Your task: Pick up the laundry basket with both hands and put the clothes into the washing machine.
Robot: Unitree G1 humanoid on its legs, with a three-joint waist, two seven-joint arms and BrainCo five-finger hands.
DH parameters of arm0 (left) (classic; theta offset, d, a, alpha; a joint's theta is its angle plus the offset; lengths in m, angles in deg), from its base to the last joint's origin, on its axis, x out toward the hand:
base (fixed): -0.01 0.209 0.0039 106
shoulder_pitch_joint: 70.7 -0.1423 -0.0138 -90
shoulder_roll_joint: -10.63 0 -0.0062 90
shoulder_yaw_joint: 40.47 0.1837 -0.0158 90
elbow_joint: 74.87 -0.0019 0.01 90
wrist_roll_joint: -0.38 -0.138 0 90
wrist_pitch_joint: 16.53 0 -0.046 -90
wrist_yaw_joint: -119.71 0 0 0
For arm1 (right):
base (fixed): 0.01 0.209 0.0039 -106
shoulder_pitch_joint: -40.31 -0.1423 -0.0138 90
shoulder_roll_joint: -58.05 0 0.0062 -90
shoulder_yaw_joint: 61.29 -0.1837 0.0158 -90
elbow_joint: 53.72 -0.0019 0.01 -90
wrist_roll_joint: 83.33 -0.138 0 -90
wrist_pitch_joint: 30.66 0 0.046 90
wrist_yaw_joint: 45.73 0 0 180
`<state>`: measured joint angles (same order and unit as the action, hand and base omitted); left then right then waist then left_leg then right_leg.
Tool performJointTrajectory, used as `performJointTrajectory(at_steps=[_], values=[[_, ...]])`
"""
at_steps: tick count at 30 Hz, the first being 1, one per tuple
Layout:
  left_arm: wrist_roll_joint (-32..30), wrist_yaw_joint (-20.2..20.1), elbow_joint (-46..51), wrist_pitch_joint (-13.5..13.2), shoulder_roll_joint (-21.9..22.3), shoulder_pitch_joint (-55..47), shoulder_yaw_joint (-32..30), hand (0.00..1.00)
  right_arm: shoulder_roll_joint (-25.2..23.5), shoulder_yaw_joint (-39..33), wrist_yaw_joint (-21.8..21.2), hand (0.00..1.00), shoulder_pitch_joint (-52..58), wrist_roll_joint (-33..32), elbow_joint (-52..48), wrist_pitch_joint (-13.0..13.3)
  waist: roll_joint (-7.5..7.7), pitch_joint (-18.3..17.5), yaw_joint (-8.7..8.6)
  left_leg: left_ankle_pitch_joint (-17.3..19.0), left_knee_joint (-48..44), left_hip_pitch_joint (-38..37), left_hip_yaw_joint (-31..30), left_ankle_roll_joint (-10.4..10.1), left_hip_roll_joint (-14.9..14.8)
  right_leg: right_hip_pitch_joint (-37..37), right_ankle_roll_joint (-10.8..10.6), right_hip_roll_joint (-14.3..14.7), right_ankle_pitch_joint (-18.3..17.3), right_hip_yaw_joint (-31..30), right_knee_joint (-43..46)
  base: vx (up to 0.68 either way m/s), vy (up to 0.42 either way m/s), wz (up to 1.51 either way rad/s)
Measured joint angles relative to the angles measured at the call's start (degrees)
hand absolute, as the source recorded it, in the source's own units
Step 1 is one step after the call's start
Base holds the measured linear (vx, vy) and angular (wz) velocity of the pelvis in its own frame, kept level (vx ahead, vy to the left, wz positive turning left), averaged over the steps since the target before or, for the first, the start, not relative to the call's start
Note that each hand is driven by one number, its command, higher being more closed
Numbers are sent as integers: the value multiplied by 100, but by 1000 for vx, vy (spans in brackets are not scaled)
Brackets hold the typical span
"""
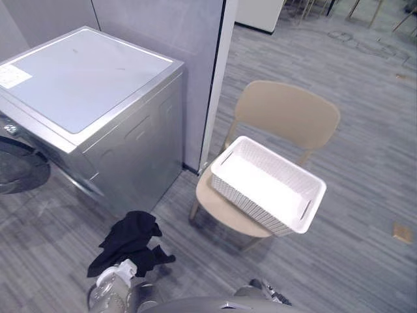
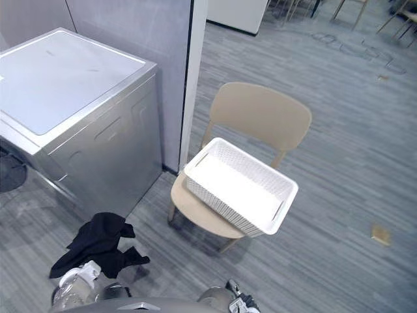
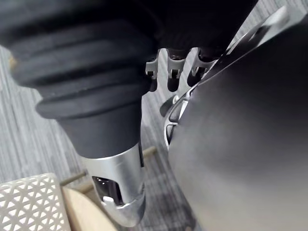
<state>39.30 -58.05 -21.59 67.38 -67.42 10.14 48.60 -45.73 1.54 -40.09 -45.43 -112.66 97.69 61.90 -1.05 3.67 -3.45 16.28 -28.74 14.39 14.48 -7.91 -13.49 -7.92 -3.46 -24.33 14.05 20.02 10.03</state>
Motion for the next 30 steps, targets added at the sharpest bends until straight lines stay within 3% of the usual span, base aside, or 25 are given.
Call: performJointTrajectory(at_steps=[2,3,4,5,7,8,11,13,14,17,18,20,22,23,24,26,28,29,30], values=[[-170,-16,-3,14,39,-2,201,100,45,13,72,0,-46,-12,-120,-22,-136,26,-17,-337,712,-362,108,195,104,-256,871,101,853,-282,296,-68,145,4],[-209,-18,-4,15,57,-2,208,100,16,28,72,0,-43,-12,-210,-23,-161,70,-28,-462,904,-484,91,199,97,-328,872,218,755,-501,570,-37,86,7],[-210,-12,-5,15,6,-15,190,100,-54,157,67,0,-10,-11,-305,-13,-145,91,-44,-670,1293,-720,8,219,57,-517,496,599,17,-957,1358,-12,-4,12],[-212,-11,-3,14,-36,-12,180,100,-172,358,61,0,100,-19,-484,-13,5,50,-50,-828,1610,-874,15,217,62,-594,504,1009,-654,-1101,1839,-4,-43,8],[-267,-13,-2,20,-15,-11,209,100,-261,578,40,0,159,-73,-688,14,167,12,-58,-994,1856,-949,73,172,83,-607,483,1186,-1014,-1203,1937,20,-79,-4],[-326,-15,-2,53,24,-8,242,100,-321,637,-49,0,209,-97,-751,67,259,-5,-84,-1190,1982,-959,27,121,84,-631,228,1276,-1213,-1334,1926,77,-202,1],[-330,-40,-184,108,161,229,370,100,-450,780,-166,0,342,-391,-884,141,462,-124,-199,-1692,2384,-898,-231,-57,102,-127,84,1581,-2080,-1934,985,111,-279,35],[-330,-58,-338,110,253,444,392,100,-445,777,-159,0,322,-478,-885,165,456,-144,-219,-1982,2714,-945,-306,-62,102,15,20,1638,-2324,-1985,578,93,-294,44],[-330,-54,-456,125,434,589,396,100,-381,770,-150,0,264,-514,-887,224,344,-149,-294,-2256,2959,-964,-230,73,96,50,-74,1673,-2336,-1871,521,67,-178,41],[-321,-61,-392,126,621,544,562,100,-345,675,-139,0,225,-514,-893,226,274,-108,-284,-2259,2792,-1309,153,44,37,536,-85,1738,-2328,-1747,550,59,-83,37],[-318,-73,-178,126,675,488,645,100,-328,674,-140,0,273,-514,-931,230,269,-90,-262,-2113,2247,-1206,162,-126,-66,709,-79,1747,-2333,-1752,574,29,-57,38],[-311,-143,210,120,728,373,719,100,-323,686,-147,0,298,-511,-1208,252,256,-41,-104,-1773,847,-647,93,-221,-269,827,-85,1728,-2490,-1691,650,-50,-49,11],[-306,-157,378,114,741,368,748,100,-319,745,-147,0,295,-504,-1357,267,232,3,-28,-1704,-255,-50,-196,-298,-373,816,-276,1615,-2792,-1617,838,-143,22,19],[-303,-154,418,113,729,319,761,100,-318,783,-146,0,297,-500,-1342,263,250,32,-12,-1661,-518,77,-302,-318,-424,764,-221,1514,-2919,-1613,1007,-137,89,22],[-301,-153,425,115,717,292,768,100,-332,797,-142,0,297,-497,-1334,257,230,42,9,-1569,-626,104,-301,-252,-452,762,-222,1480,-2923,-1624,1040,-140,181,-2],[-297,-137,439,116,693,157,724,100,-303,795,-138,0,301,-493,-1274,246,224,34,10,-1007,-776,163,-471,344,-619,604,-319,1370,-2985,-1905,1095,-84,219,-35],[-294,-129,451,116,692,157,726,100,-230,799,-136,0,253,-491,-1120,263,256,19,6,-834,-426,240,-950,445,-620,292,-359,1248,-3009,-2211,1148,-4,325,-51],[-246,-111,453,118,692,163,727,100,-140,792,-125,0,196,-429,-928,259,284,5,-56,-845,-24,339,-1546,524,-604,3,-439,1116,-3056,-2574,1135,40,448,-48],[-202,-99,452,118,692,161,731,100,-105,788,-117,0,204,-400,-824,256,292,-2,-87,-930,205,329,-1767,585,-570,-41,-542,1053,-3060,-2719,1101,91,602,-30]])
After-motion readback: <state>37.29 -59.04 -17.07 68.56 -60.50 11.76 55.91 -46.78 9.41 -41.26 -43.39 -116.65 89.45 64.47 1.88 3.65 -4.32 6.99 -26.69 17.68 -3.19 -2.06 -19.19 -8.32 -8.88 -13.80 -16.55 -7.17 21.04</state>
